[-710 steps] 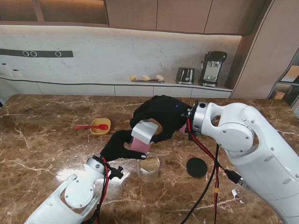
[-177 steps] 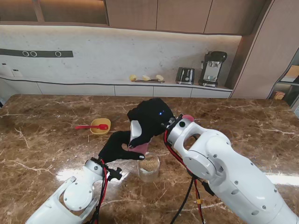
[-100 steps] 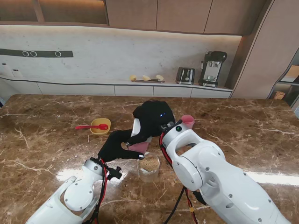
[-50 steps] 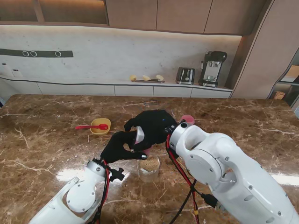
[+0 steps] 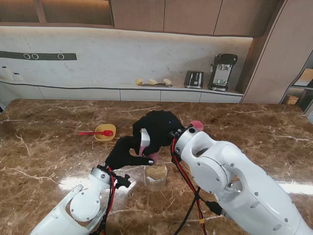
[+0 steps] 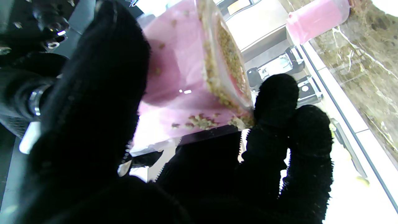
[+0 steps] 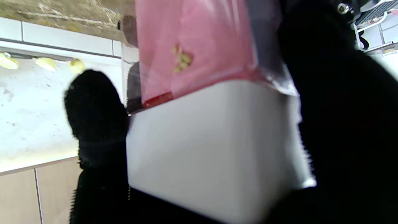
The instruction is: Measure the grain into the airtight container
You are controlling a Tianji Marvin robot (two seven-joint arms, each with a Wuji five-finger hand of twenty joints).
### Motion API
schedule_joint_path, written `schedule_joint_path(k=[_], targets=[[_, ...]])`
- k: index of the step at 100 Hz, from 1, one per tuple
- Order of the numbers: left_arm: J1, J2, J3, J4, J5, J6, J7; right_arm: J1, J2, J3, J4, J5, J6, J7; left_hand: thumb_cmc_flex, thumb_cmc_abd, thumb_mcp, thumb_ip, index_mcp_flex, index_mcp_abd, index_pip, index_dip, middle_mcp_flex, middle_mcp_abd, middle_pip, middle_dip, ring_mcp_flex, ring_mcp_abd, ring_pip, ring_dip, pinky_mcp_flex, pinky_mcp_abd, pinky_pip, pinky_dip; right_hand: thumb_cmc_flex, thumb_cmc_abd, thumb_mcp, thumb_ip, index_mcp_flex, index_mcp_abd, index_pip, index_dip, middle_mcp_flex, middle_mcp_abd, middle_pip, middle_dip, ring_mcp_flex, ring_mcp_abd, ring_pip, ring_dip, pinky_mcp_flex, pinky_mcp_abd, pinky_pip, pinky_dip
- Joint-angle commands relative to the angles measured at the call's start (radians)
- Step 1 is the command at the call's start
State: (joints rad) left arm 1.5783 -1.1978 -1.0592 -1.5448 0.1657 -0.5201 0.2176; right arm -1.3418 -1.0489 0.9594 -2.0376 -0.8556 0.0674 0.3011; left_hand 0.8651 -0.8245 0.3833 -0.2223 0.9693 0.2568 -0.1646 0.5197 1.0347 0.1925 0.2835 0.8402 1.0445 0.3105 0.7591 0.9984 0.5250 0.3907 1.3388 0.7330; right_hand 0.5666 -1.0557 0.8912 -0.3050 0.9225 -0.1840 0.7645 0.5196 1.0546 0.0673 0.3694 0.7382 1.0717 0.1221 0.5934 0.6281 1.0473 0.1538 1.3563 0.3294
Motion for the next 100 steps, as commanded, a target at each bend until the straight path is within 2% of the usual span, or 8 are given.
schedule_joint_path(k=[1,13,19,22,30,47,74,100], targets=[[0.001,-0.002,0.000,-0.007,0.003,0.009,-0.003,-0.009,-0.008,0.008,0.003,0.001,-0.022,0.000,0.179,0.291,0.438,0.049,-0.008,-0.404,0.928,-0.045,0.073,-0.212,0.017,0.127,-0.049,-0.105,-0.029,0.030,-0.047,-0.074,-0.027,0.011,0.273,0.056,0.336,0.041,0.077,-0.017,0.107,-0.012,0.171,-0.126,0.142,0.047,0.147,-0.079,0.181,0.028,0.042,-0.272,0.087,0.033],[0.002,0.000,-0.003,-0.006,0.014,0.012,-0.005,-0.016,-0.009,0.026,-0.002,-0.001,-0.038,-0.011,0.039,0.243,0.445,0.102,-0.143,-0.407,0.889,-0.089,-0.023,-0.210,-0.069,0.104,-0.156,-0.136,-0.200,-0.073,-0.119,-0.092,-0.092,0.018,0.277,0.048,0.341,0.040,0.113,-0.033,0.131,-0.037,0.205,-0.135,0.137,0.036,0.165,-0.073,0.177,0.025,0.045,-0.266,0.098,0.045],[0.002,0.002,-0.006,-0.006,0.025,0.015,-0.006,-0.019,-0.009,0.036,-0.007,-0.004,-0.045,-0.011,-0.045,0.242,0.465,0.130,-0.204,-0.390,0.813,-0.078,-0.152,-0.215,0.021,-0.032,-0.222,-0.157,-0.287,-0.186,-0.170,-0.101,-0.152,0.022,0.278,0.047,0.344,0.040,0.123,-0.037,0.138,-0.040,0.214,-0.137,0.138,0.035,0.169,-0.071,0.176,0.025,0.045,-0.263,0.099,0.048],[0.001,0.004,-0.008,-0.006,0.030,0.016,-0.012,-0.019,-0.009,0.041,-0.009,-0.007,-0.050,-0.010,-0.100,0.254,0.473,0.149,-0.238,-0.371,0.750,-0.072,-0.224,-0.216,0.061,-0.189,-0.263,-0.169,-0.335,-0.236,-0.212,-0.102,-0.194,0.017,0.278,0.047,0.346,0.040,0.127,-0.038,0.141,-0.042,0.219,-0.140,0.139,0.035,0.170,-0.072,0.175,0.025,0.045,-0.260,0.100,0.049],[-0.001,0.010,-0.014,-0.007,0.034,0.016,-0.032,-0.022,-0.008,0.056,-0.014,-0.012,-0.057,-0.009,-0.223,0.302,0.473,0.214,-0.310,-0.318,0.631,-0.120,-0.333,-0.218,0.028,-0.339,-0.363,-0.198,-0.443,-0.329,-0.325,-0.107,-0.313,-0.004,0.278,0.046,0.350,0.040,0.135,-0.042,0.144,-0.047,0.224,-0.141,0.139,0.034,0.174,-0.072,0.175,0.025,0.045,-0.258,0.102,0.052],[-0.004,0.020,-0.026,-0.007,0.047,0.020,-0.059,-0.028,-0.007,0.092,-0.027,-0.020,-0.060,-0.004,-0.273,0.226,0.260,0.170,-0.416,-0.277,0.506,-0.203,-0.472,-0.215,-0.040,-0.442,-0.512,-0.242,-0.564,-0.463,-0.451,-0.124,-0.497,-0.045,0.277,0.051,0.356,0.041,0.138,-0.042,0.148,-0.054,0.229,-0.140,0.138,0.035,0.177,-0.072,0.172,0.026,0.045,-0.252,0.104,0.058],[-0.002,0.041,-0.071,-0.014,0.050,0.036,-0.130,-0.052,-0.010,0.185,-0.027,-0.063,-0.065,-0.030,-0.301,0.217,0.130,0.151,-0.403,-0.286,0.468,-0.224,-0.508,-0.218,-0.072,-0.493,-0.566,-0.244,-0.589,-0.510,-0.509,-0.101,-0.617,-0.057,0.272,0.061,0.360,0.041,0.136,-0.040,0.153,-0.059,0.229,-0.139,0.138,0.038,0.180,-0.070,0.171,0.029,0.045,-0.250,0.104,0.065],[-0.013,0.064,-0.134,-0.013,0.058,0.057,-0.212,-0.077,-0.014,0.298,0.051,-0.152,-0.061,-0.107,-0.304,0.246,0.057,0.157,-0.340,-0.329,0.663,-0.026,-0.492,-0.228,-0.076,-0.493,-0.582,-0.256,-0.594,-0.523,-0.528,-0.103,-0.685,-0.040,0.271,0.065,0.358,0.042,0.129,-0.038,0.158,-0.062,0.226,-0.136,0.138,0.043,0.181,-0.071,0.168,0.032,0.046,-0.249,0.105,0.072]])
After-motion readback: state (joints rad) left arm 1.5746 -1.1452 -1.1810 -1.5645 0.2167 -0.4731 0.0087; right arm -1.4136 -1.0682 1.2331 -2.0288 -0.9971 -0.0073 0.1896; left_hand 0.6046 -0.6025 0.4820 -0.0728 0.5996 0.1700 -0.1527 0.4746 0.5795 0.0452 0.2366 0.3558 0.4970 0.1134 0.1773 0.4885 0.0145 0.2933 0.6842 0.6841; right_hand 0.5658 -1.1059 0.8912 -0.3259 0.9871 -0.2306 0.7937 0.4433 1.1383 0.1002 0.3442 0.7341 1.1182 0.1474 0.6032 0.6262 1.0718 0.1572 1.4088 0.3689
